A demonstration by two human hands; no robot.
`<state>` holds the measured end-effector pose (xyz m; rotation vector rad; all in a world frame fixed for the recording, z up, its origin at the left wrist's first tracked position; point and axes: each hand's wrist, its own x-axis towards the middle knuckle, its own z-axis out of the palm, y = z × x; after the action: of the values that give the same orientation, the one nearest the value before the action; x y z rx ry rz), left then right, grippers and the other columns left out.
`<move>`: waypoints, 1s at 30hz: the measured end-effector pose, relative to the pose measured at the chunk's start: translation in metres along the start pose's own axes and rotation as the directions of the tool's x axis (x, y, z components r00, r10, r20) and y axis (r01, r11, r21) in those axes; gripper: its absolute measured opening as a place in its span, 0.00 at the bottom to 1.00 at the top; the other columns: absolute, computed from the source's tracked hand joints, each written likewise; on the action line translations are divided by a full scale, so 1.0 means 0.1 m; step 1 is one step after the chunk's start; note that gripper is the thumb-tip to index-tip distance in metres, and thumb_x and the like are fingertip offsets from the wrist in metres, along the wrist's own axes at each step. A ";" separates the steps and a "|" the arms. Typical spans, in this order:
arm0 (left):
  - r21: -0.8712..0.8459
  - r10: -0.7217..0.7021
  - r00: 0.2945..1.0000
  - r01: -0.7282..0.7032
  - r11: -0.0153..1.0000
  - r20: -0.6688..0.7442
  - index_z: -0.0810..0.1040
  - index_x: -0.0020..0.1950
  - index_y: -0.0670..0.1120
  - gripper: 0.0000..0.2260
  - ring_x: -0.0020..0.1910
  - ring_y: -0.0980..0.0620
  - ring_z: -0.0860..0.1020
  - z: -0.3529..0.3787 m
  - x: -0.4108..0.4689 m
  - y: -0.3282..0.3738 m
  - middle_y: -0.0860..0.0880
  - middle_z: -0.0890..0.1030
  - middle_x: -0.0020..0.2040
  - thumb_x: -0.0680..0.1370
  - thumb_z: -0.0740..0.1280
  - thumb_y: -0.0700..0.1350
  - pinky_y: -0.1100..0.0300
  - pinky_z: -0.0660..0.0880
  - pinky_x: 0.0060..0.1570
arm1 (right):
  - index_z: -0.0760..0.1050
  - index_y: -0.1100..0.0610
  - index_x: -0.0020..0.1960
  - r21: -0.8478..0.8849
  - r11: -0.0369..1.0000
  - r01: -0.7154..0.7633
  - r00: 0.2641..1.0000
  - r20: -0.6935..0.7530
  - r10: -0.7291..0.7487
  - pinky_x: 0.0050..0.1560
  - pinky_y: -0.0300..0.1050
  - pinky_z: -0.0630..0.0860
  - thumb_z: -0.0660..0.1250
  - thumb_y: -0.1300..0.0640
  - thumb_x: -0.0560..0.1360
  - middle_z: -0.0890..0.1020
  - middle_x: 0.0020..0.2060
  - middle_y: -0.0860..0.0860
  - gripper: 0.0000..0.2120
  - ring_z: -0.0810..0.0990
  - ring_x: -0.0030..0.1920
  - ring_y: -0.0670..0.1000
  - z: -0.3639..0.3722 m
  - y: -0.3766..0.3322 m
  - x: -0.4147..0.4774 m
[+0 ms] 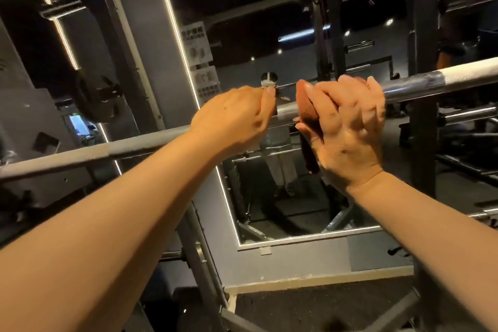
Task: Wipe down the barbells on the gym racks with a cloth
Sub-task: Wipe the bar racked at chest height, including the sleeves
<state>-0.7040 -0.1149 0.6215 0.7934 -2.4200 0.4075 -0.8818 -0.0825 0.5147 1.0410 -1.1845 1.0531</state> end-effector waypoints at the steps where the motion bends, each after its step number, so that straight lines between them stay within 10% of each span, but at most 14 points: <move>1: 0.009 0.000 1.000 0.000 1.000 0.000 0.70 0.43 0.50 0.20 0.39 0.55 0.74 0.00 -0.01 0.00 0.52 0.76 0.40 0.87 0.46 0.54 0.57 0.71 0.47 | 0.66 0.55 0.77 -0.026 1.000 0.009 1.000 -0.026 -0.009 0.81 0.52 0.44 0.59 0.43 0.85 0.70 0.70 0.58 0.25 0.64 0.71 0.61 0.01 -0.08 -0.01; 5: 0.097 0.011 1.000 -0.012 0.995 0.018 0.74 0.55 0.48 0.20 0.49 0.49 0.78 -0.06 -0.13 -0.05 0.49 0.79 0.50 0.86 0.46 0.55 0.52 0.75 0.55 | 0.63 0.55 0.80 0.087 0.993 0.082 0.988 0.124 -0.093 0.81 0.56 0.48 0.50 0.43 0.86 0.70 0.72 0.57 0.26 0.66 0.73 0.62 -0.03 -0.26 0.03; 10: 0.226 -0.117 0.992 0.125 0.966 -0.047 0.64 0.49 0.49 0.13 0.39 0.50 0.74 -0.09 -0.38 -0.33 0.47 0.76 0.44 0.87 0.48 0.53 0.50 0.78 0.48 | 0.53 0.57 0.83 -0.033 0.976 0.217 0.960 0.190 -0.207 0.81 0.56 0.47 0.49 0.46 0.85 0.61 0.78 0.56 0.29 0.60 0.78 0.60 -0.22 0.09 -0.02; 20: 0.166 -0.032 0.999 0.033 0.986 -0.006 0.73 0.62 0.44 0.14 0.56 0.42 0.79 -0.13 -0.51 -0.44 0.42 0.79 0.59 0.86 0.54 0.51 0.46 0.77 0.57 | 0.65 0.58 0.79 0.077 0.969 0.234 0.953 0.178 -0.244 0.79 0.59 0.55 0.66 0.56 0.81 0.75 0.69 0.59 0.29 0.70 0.70 0.62 -0.02 -0.65 0.09; 30: 0.095 -0.017 0.993 0.029 0.995 -0.118 0.68 0.47 0.50 0.14 0.35 0.56 0.70 -0.08 -0.55 -0.70 0.55 0.69 0.38 0.86 0.49 0.53 0.55 0.74 0.43 | 0.79 0.61 0.62 0.027 0.989 0.144 0.940 0.308 -0.146 0.53 0.58 0.75 0.54 0.47 0.84 0.83 0.53 0.59 0.22 0.80 0.52 0.63 -0.16 -0.84 0.45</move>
<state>-0.6203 -0.1416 0.6031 0.8152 -2.2945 0.5506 -0.7925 -0.0798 0.5530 1.3112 -1.3319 0.7951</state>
